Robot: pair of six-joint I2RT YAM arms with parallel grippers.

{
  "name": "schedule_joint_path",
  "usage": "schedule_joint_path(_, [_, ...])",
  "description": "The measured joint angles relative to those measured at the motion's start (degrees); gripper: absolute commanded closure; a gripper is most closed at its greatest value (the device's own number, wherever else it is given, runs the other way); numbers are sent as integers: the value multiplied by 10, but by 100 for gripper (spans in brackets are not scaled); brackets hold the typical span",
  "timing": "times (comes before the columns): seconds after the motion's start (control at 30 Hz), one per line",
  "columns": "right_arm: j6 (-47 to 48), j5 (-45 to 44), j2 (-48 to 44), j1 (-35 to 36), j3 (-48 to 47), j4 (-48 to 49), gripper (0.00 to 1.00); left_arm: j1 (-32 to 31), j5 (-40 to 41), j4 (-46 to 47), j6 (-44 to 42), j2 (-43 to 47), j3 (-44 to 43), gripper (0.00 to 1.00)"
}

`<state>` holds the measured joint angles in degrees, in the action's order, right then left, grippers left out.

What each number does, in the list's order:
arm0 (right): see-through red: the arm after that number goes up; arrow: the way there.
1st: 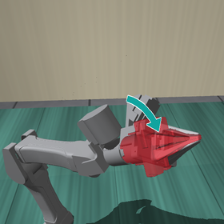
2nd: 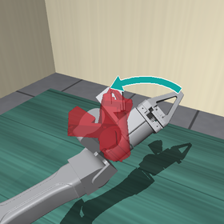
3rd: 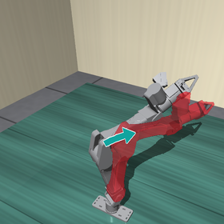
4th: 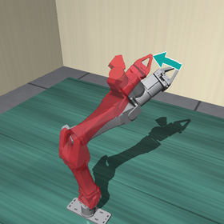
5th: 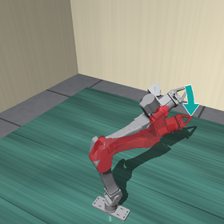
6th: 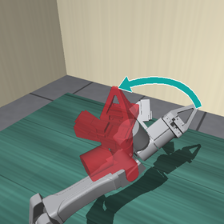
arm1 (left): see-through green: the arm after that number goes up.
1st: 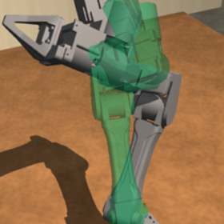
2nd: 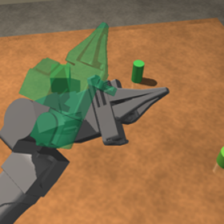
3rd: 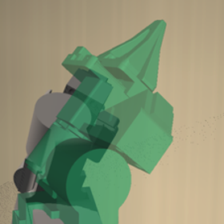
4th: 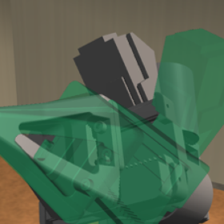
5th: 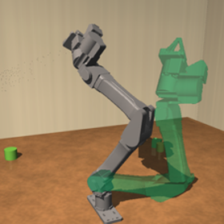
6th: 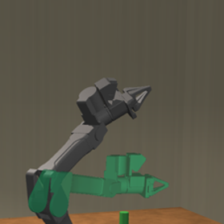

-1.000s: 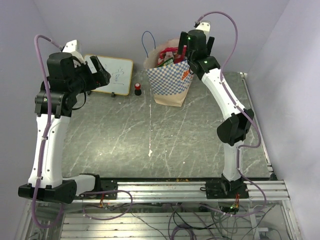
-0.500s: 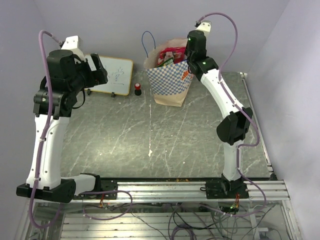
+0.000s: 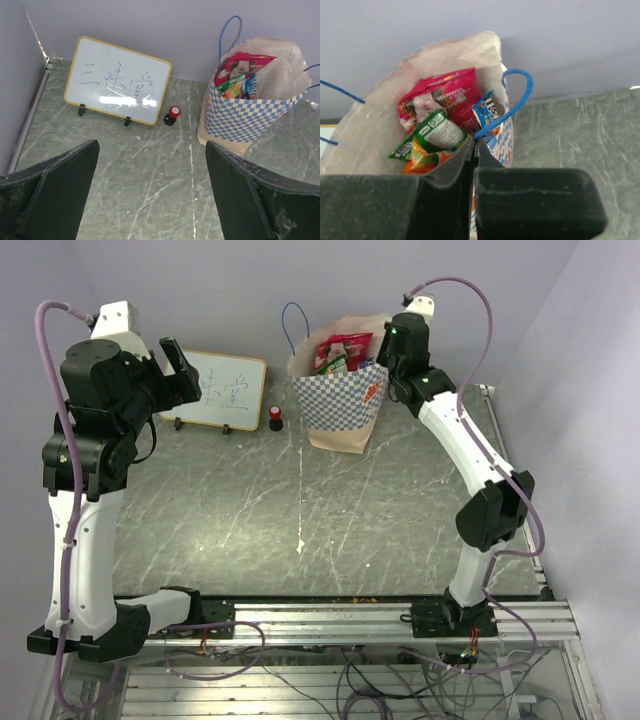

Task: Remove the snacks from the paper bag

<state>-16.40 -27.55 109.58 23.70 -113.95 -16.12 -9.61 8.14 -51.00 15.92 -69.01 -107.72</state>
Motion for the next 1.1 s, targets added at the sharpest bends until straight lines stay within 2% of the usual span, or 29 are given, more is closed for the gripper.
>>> schedule_joint_path(0.2, [-18, 20, -88, 0, 90, 2, 100, 0, -28, 1, 25, 12, 10, 2])
schedule_joint_path(0.6, [-44, 38, -226, 0, 207, -13, 100, 0, -113, 9, 102, 44, 30, 2])
schedule_joint_path(0.67, [-45, 36, -246, 0, 215, -22, 89, 0, -131, 14, 118, 45, 38, 3])
schedule_joint_path(0.77, [-45, 33, -255, 0, 215, -21, 66, 0, -158, 16, 137, 43, 47, 3])
schedule_joint_path(0.83, [-44, 29, -251, 0, 215, -19, 47, 0, -173, 17, 145, 40, 47, 2])
schedule_joint_path(0.87, [-43, 26, -245, 0, 215, -17, 41, 0, -179, 17, 149, 38, 47, 1])
schedule_joint_path(0.97, [-39, 18, -212, 0, 204, -6, 26, 0, -188, 19, 155, 35, 48, 0])
schedule_joint_path(1.1, [-36, 10, -136, -1, 153, 3, 16, 0, -189, 23, 157, 34, 56, 1])
